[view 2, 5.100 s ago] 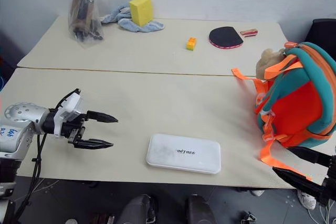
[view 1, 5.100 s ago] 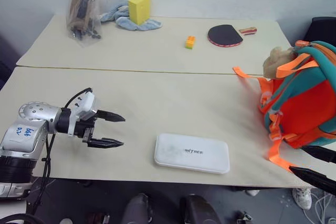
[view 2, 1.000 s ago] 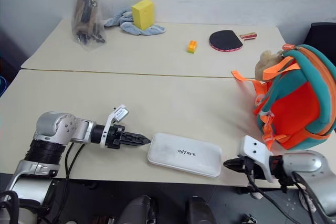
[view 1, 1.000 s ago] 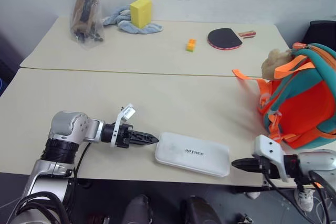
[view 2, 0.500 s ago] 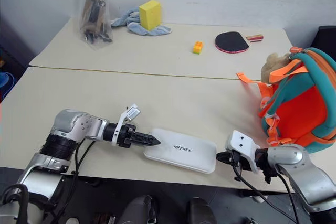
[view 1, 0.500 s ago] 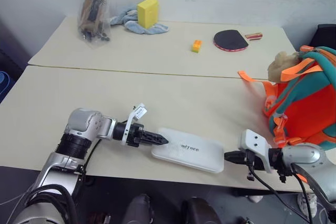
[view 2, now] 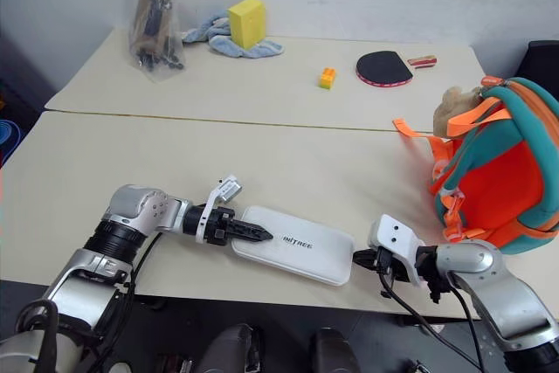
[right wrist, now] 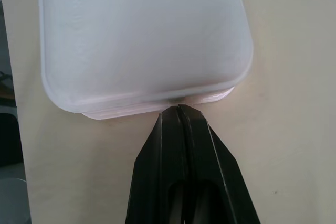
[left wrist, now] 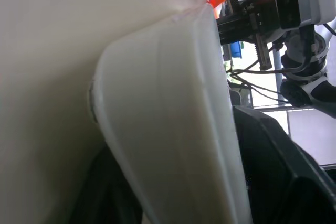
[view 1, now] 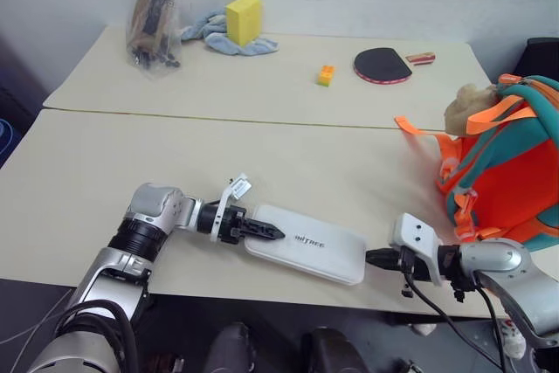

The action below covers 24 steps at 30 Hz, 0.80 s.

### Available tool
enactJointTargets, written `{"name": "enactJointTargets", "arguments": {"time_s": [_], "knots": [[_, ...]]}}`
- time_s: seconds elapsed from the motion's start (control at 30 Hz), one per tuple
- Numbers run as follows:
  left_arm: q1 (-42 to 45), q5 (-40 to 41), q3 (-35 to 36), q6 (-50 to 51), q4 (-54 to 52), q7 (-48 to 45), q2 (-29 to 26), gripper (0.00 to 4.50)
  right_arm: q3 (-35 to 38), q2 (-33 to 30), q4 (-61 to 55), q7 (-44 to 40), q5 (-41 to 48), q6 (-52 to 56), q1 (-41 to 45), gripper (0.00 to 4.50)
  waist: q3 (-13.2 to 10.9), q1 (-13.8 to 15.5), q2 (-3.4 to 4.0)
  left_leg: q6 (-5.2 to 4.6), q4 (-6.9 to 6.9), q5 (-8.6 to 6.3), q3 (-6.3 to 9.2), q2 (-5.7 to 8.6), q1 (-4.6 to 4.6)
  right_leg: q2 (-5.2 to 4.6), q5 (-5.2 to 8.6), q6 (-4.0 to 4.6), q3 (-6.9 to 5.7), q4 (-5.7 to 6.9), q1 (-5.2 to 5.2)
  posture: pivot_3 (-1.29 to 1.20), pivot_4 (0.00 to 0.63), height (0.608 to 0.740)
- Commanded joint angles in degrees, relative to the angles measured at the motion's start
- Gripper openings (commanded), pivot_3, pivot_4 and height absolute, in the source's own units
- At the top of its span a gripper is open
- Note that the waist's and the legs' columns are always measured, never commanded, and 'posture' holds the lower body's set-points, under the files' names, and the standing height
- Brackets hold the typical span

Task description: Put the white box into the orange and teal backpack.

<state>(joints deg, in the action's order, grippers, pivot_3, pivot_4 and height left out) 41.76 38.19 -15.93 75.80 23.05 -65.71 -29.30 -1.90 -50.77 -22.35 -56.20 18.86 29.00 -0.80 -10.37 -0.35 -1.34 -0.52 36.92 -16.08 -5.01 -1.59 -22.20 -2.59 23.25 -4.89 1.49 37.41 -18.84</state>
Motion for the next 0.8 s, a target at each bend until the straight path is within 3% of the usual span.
{"name": "enactJointTargets", "arguments": {"time_s": [0.03, 0.13, 0.23, 0.33, 0.47, 0.57, 0.7, 0.73, 0.8], "knots": [[-0.74, -2.58, -0.69, -1.63, 1.64, 0.5, -0.78, 1.46, 2.86, 1.57, -2.23, 2.55, 0.53, -0.74, -1.3, 0.0, -0.01, -0.02, -0.01, 0.0, 0.02, 0.0, 0.01, 0.0, -0.02, 0.0, 0.0, 0.0, -0.01, -0.01, 0.0, 0.0, 0.15, 0.74], [-1.07, -2.25, 1.82, -2.39, 2.63, -0.72, -2.46, 1.3, 8.47, 3.21, -5.36, 5.63, 2.22, -0.06, -5.11, 0.0, -0.02, 0.01, -0.02, 0.0, 0.04, 0.0, 0.05, 0.0, -0.08, 0.0, 0.0, 0.0, -0.05, -0.01, -0.02, 0.0, 0.15, 0.74], [-0.75, 0.89, 7.97, -1.17, 3.33, -2.59, -5.07, 1.3, 18.84, 6.2, -9.61, 10.6, 5.11, 3.66, -10.5, 0.0, -0.07, -0.55, -0.08, 0.02, 0.03, 0.01, 0.06, -0.03, -0.1, 0.02, 0.0, 0.0, -0.07, 0.02, -0.06, 0.0, 0.15, 0.74], [0.17, 5.24, 15.19, 1.11, 1.44, -3.21, -7.07, 1.3, 31.2, 9.87, -13.87, 14.07, 12.48, 9.19, -14.85, 0.52, -0.12, -1.41, -0.11, 0.11, -0.04, 0.07, 0.12, -0.06, -0.11, 0.07, 0.0, 0.0, -0.12, 0.08, -0.1, 0.0, 0.15, 0.74], [3.21, 10.42, 26.05, 5.01, -2.94, 1.57, -5.7, 1.26, 43.21, 14.56, -17.49, 23.02, 21.48, 15.71, -14.1, 1.87, -0.17, -1.25, -0.13, 0.17, -0.13, 0.11, 0.16, -0.06, -0.22, 0.07, 0.0, 0.0, -0.17, 0.09, -0.24, 0.0, 0.15, 0.74], [5.69, 11.44, 30.68, 6.8, -6.57, 8.68, -2.05, 1.26, 45.14, 16.19, -18.07, 29.24, 25.08, 18.66, -10.59, 2.94, -0.18, -1.11, -0.15, 0.15, 0.07, 0.14, 0.19, -0.03, -0.56, 0.04, 0.0, -0.01, -0.21, 0.24, -0.57, 0.0, 0.15, 0.74], [7.73, 8.74, 31.18, -0.49, -15.71, 18.97, 4.89, 1.26, 40.6, 19.41, -13.03, 41.26, 21.65, 19.5, 0.39, 4.27, -0.19, -1.17, -0.14, 0.14, 0.14, 0.17, 0.18, 0.02, -0.68, 0.04, -0.02, -0.04, -0.16, 0.32, -0.73, 0.0, 0.15, 0.74], [7.84, 7.83, 31.08, -2.29, -16.37, 20.71, 5.98, 1.26, 39.21, 19.56, -11.46, 43.32, 19.68, 19.19, 2.5, 4.48, -0.19, -1.21, -0.14, 0.15, 0.14, 0.2, 0.18, 0.03, -0.73, 0.04, -0.03, -0.05, -0.16, 0.34, -0.78, 0.0, 0.15, 0.74], [7.64, 6.85, 30.37, -4.75, -17.39, 22.35, 6.84, 1.26, 37.69, 20.33, -8.48, 46.86, 17.62, 18.83, 6.72, 4.48, -0.19, -1.33, -0.14, 0.22, 0.12, 0.26, 0.14, 0.03, -0.8, 0.06, -0.03, -0.05, -0.13, 0.39, -0.92, 0.0, 0.15, 0.74]]}}
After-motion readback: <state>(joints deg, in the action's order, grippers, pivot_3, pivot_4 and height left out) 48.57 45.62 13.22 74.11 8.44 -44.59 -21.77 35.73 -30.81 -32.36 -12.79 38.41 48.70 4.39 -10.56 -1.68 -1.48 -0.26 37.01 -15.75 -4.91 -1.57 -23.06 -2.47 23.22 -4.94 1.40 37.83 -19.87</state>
